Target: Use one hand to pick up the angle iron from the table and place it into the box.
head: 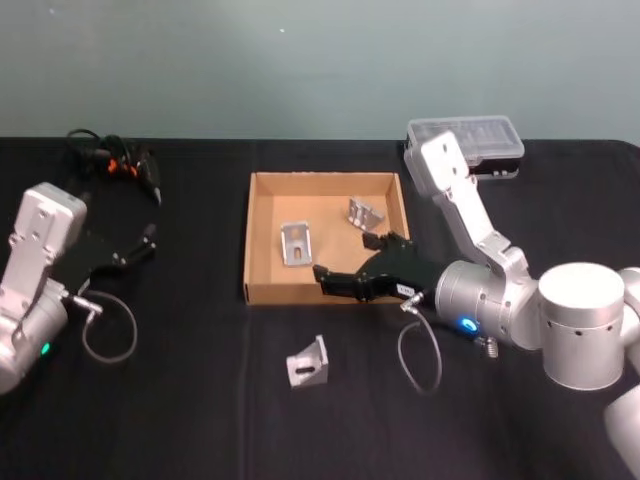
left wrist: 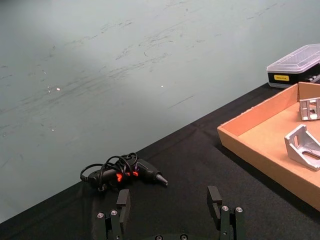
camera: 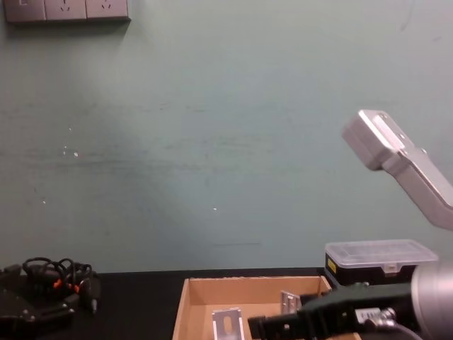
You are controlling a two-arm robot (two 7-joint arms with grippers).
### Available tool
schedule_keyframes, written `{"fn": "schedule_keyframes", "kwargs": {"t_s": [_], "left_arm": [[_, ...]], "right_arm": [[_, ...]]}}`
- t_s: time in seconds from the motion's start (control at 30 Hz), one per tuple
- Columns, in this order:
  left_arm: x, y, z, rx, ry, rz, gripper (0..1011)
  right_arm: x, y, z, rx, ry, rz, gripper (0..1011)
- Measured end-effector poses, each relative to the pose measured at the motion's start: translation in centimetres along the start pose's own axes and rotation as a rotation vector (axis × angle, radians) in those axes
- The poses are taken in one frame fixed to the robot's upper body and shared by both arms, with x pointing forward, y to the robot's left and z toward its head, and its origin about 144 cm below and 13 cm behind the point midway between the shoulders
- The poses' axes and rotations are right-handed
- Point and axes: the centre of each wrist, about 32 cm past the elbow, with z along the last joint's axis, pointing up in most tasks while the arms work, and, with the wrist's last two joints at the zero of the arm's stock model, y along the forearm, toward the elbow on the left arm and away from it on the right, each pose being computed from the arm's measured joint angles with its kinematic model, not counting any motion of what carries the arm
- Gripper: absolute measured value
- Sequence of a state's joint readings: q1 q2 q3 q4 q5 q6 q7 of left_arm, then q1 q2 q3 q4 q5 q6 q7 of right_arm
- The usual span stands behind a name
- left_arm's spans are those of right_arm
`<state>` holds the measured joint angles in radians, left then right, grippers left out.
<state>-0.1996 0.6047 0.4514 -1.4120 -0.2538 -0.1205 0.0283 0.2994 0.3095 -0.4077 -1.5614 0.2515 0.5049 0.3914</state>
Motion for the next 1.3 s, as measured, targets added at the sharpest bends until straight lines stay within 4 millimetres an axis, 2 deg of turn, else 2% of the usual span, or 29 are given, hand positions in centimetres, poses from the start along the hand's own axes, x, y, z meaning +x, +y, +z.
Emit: {"fn": "schedule_keyframes", "kwargs": {"t_s": [0.17,0.43,1.3], "left_arm": [[0.0,0.0,0.0,0.000,0.000,0.000,1011],[0.0,0.0,0.0,0.000,0.000,0.000,1011],[0.0,0.0,0.0,0.000,0.000,0.000,1011]], "right_arm": [[-1.1,-1.4,-1.0,-0.001,0.017,0.030,1000],[-2.2,-2.3,-1.8,-0.004,0.001,0.052,1000],[-2.9,-1.3,-3.1,-0.078,-0.031,0.182,1000]]}}
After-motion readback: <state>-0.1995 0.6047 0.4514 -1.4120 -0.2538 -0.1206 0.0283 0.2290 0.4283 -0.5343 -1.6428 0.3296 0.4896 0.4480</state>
